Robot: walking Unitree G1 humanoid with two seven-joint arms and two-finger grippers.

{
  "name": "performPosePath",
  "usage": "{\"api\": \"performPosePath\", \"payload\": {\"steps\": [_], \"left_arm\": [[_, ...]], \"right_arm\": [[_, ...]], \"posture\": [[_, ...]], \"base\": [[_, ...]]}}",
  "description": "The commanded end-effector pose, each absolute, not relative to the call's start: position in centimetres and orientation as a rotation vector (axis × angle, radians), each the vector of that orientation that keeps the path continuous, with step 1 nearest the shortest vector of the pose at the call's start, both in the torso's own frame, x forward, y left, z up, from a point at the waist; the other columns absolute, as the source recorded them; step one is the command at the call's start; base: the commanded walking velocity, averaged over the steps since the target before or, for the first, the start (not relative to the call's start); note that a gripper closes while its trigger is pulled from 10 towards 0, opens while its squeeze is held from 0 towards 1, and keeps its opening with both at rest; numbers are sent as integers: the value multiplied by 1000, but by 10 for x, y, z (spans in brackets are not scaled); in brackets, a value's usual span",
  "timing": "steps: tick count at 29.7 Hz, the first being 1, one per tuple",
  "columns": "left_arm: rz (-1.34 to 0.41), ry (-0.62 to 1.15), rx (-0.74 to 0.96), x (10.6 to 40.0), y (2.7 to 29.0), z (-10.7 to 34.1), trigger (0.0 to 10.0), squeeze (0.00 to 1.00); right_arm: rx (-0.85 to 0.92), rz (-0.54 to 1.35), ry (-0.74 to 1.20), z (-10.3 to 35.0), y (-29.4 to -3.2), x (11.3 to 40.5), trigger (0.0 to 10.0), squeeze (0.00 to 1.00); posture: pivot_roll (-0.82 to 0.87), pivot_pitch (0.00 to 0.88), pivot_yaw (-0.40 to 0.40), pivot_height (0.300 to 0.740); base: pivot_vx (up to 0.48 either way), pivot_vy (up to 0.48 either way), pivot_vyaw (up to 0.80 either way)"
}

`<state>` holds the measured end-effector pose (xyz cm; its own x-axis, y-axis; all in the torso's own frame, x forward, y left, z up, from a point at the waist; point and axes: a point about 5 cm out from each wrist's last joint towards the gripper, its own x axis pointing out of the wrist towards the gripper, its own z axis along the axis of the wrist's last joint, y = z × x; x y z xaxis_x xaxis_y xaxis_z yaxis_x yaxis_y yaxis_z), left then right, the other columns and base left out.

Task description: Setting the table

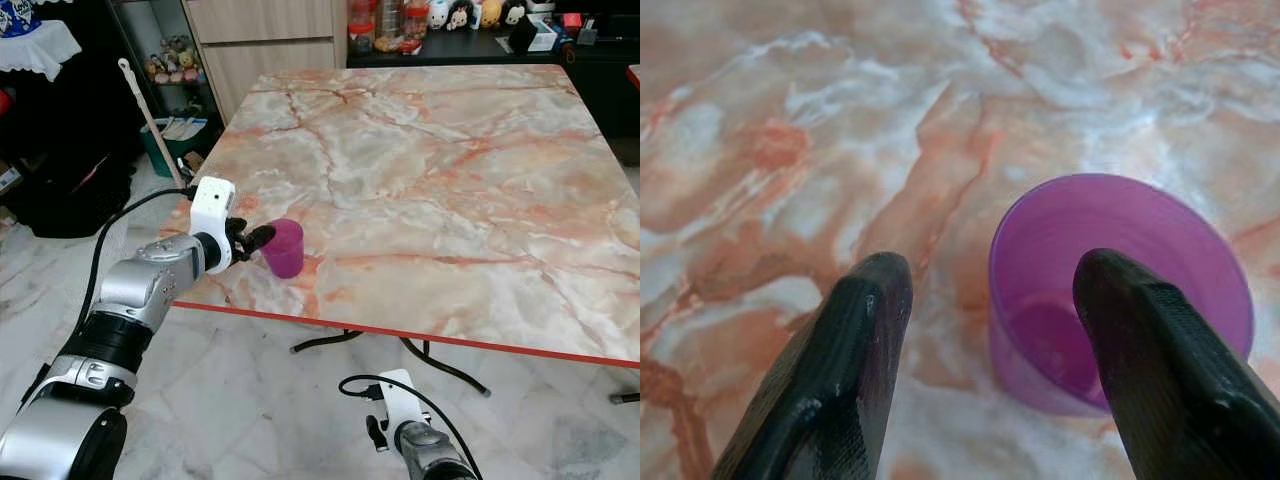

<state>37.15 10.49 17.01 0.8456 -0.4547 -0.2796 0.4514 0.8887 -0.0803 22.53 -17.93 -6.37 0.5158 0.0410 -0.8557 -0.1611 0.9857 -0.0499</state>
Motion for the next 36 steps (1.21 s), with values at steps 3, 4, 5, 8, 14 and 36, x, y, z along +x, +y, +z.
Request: {"api": "performPosePath", "payload": {"steps": [3, 4, 5, 8, 14, 36], "left_arm": [[-473, 285, 23, 376, 108, 175, 10000, 0], [-471, 286, 26, 376, 109, 175, 10000, 0], [-470, 287, 27, 377, 109, 175, 10000, 0], [-469, 288, 29, 378, 110, 175, 10000, 0], [-502, 299, 49, 377, 107, 174, 10000, 0], [-518, 317, 77, 379, 104, 173, 0, 0]], "right_arm": [[-133, 141, 1031, -65, -175, 225, 10000, 0], [-133, 141, 1031, -65, -175, 225, 10000, 0], [-133, 141, 1031, -65, -175, 225, 10000, 0], [-132, 141, 1031, -65, -175, 225, 10000, 0], [-133, 142, 1032, -65, -175, 225, 10000, 0], [-132, 141, 1033, -65, -175, 224, 10000, 0]], "posture": [[-24, 66, 120, 740], [-24, 66, 120, 740], [-24, 66, 120, 740], [-24, 66, 120, 740], [-25, 66, 121, 740], [-24, 65, 122, 740]], "base": [[0, 0, 0], [0, 0, 0], [0, 0, 0], [0, 0, 0], [0, 0, 0], [0, 0, 0]]}}
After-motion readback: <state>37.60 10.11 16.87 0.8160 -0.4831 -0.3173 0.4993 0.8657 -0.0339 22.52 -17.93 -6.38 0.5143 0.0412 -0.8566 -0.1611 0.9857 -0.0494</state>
